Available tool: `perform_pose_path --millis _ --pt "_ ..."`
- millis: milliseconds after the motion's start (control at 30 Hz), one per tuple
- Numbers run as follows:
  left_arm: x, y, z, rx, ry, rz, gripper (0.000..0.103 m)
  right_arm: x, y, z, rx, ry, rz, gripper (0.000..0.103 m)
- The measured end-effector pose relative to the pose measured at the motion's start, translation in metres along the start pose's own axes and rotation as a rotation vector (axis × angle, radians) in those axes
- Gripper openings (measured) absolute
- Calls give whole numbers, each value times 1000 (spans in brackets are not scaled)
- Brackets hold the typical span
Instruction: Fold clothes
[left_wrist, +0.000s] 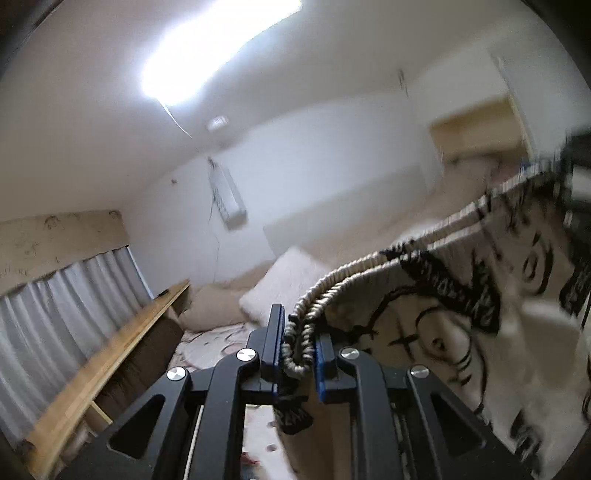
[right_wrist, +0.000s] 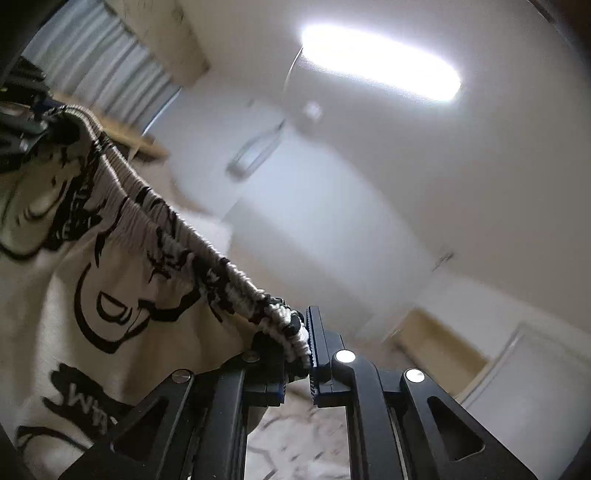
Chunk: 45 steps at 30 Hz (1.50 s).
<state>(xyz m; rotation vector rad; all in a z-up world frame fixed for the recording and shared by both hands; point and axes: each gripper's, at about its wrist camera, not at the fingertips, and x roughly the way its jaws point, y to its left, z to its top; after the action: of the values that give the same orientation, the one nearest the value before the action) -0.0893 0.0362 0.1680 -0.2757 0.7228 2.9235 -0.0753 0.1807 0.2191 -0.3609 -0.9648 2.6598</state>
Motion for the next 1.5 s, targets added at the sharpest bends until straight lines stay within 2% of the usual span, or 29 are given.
perform_pose_path --millis 67,133,267,300,400,433,500,567,700,767,900,967,1033,1100,1167,1200,1233,1300,1367,1500 --pt "24 -2 4 33 3 48 16 34 4 3 -25 47 -9 9" --pt "35 3 14 38 -29 89 16 56 2 13 -37 54 -36 9" --pt "15 0 -8 150 -105 89 16 52 -16 34 -39 -35 -125 9" --pt "9 -1 -15 180 -124 88 16 46 -13 30 -60 -65 -144 9" --pt "-9 -4 -35 271 -183 82 16 30 15 -19 -123 -106 -129 9" --pt "-16 -13 -56 330 -177 59 16 23 27 -40 -144 -103 -100 9" --pt "-28 -35 -107 434 -116 -19 16 15 52 -87 -180 -78 -29 9" --pt "-34 -58 -165 521 -4 -138 16 7 76 -132 -214 -41 48 9" --pt "-41 -115 -285 693 265 -381 15 11 143 -235 -256 217 291 9" --pt "-45 -133 -322 721 366 -474 12 13 172 -274 -279 296 364 9" --pt "-60 -137 -339 741 414 -572 12 9 194 -314 -284 384 445 9" --pt "-64 -139 -337 718 421 -593 12 -2 194 -320 -290 381 469 9" --pt "-63 -149 -332 654 439 -611 12 1 197 -317 -320 378 471 9" --pt "-64 -159 -332 605 419 -594 13 14 194 -313 -307 396 478 9" --pt "-52 -172 -331 643 369 -525 33 18 197 -324 -280 405 482 9" --pt "-48 -179 -334 692 327 -492 55 16 203 -328 -268 406 485 9" --pt "-46 -186 -337 752 278 -462 63 11 207 -329 -259 407 489 9" --pt "-42 -199 -347 872 198 -415 63 -6 211 -337 -254 413 495 9" --pt "-38 -206 -355 944 159 -409 63 -12 213 -342 -246 422 501 9" --pt "-25 -209 -354 982 130 -413 63 -9 215 -348 -222 444 514 9"
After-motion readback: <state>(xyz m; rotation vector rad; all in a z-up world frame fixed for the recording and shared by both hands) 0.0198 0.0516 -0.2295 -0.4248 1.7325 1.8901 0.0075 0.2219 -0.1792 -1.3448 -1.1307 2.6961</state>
